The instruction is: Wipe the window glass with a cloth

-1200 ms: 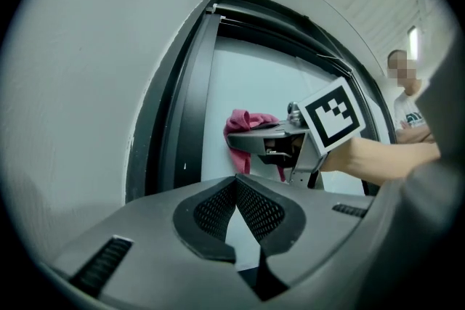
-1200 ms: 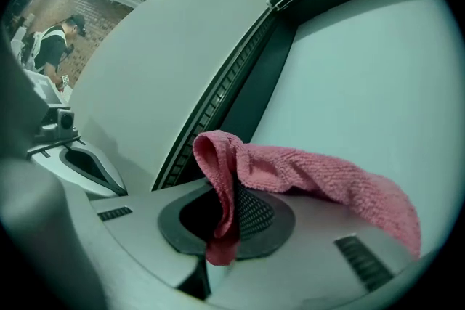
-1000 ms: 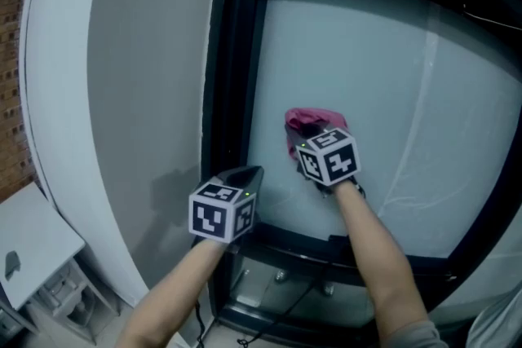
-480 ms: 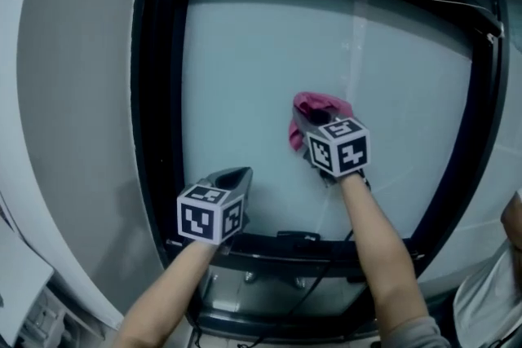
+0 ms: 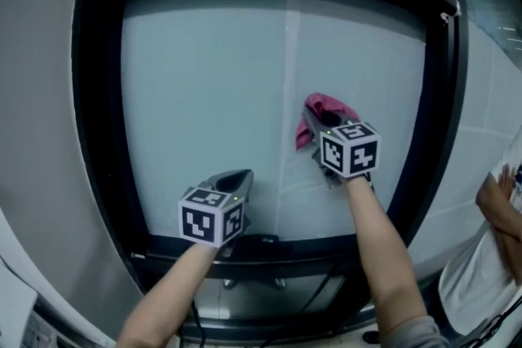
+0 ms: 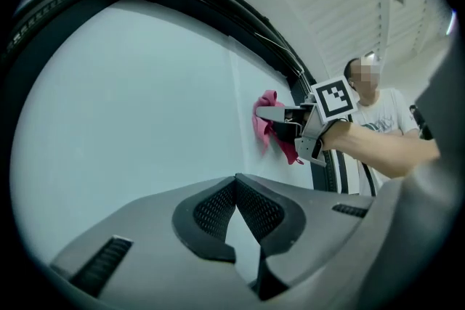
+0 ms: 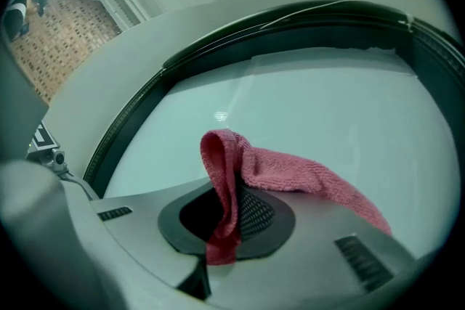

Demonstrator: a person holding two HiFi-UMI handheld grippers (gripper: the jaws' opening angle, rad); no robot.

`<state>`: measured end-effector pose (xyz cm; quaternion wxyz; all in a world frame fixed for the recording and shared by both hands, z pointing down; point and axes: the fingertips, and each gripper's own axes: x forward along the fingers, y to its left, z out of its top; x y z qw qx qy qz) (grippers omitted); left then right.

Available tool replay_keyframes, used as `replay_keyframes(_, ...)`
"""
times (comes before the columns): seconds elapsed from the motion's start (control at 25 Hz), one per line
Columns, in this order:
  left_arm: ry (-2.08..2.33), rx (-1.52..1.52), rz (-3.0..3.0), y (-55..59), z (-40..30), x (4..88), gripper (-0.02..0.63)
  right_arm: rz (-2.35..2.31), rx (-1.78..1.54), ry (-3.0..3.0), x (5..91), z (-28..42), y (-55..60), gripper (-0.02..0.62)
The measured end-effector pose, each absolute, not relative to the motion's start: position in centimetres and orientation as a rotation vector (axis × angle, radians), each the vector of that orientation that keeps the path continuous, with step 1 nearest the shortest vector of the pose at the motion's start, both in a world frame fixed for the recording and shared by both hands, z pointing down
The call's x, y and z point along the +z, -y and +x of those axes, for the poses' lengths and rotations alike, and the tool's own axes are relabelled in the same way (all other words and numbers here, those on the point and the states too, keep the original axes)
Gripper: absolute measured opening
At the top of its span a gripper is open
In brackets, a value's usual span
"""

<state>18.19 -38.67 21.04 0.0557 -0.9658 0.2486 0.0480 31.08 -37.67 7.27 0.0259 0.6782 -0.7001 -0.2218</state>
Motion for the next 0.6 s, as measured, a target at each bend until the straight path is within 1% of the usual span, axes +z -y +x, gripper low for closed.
replay_keyframes(0.32, -0.593, 0.128, -2.961, 35.5, 25.7, 21.5, 0.005, 2.314, -0.601, 2.089, 9.7, 41.6, 32.9, 0.014)
replay_keyframes(0.6, -0.477, 0.084, -2.987, 33.1, 30.9, 23.1, 0.006, 2.492, -0.476, 1.994, 13.7, 50.1, 29.2, 0.014)
